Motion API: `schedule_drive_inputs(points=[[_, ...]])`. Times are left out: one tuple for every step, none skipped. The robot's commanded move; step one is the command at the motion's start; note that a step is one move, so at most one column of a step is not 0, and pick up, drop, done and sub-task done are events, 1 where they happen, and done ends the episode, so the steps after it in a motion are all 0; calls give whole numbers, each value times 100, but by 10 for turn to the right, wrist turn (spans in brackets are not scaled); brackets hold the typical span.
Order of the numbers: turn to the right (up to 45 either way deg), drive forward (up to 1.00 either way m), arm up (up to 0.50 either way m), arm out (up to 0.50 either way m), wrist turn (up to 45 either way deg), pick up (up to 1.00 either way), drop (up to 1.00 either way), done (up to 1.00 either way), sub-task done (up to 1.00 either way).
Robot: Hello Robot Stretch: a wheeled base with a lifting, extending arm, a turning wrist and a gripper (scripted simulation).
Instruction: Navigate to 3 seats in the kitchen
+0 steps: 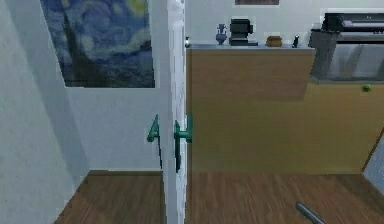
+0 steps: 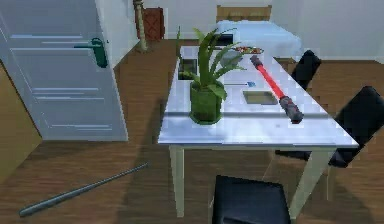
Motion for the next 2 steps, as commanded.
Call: schedule_drive_inputs(points=[[330,0,0,0,0,0,0,0,0],[0,50,0,0,0,0,0,0,0]])
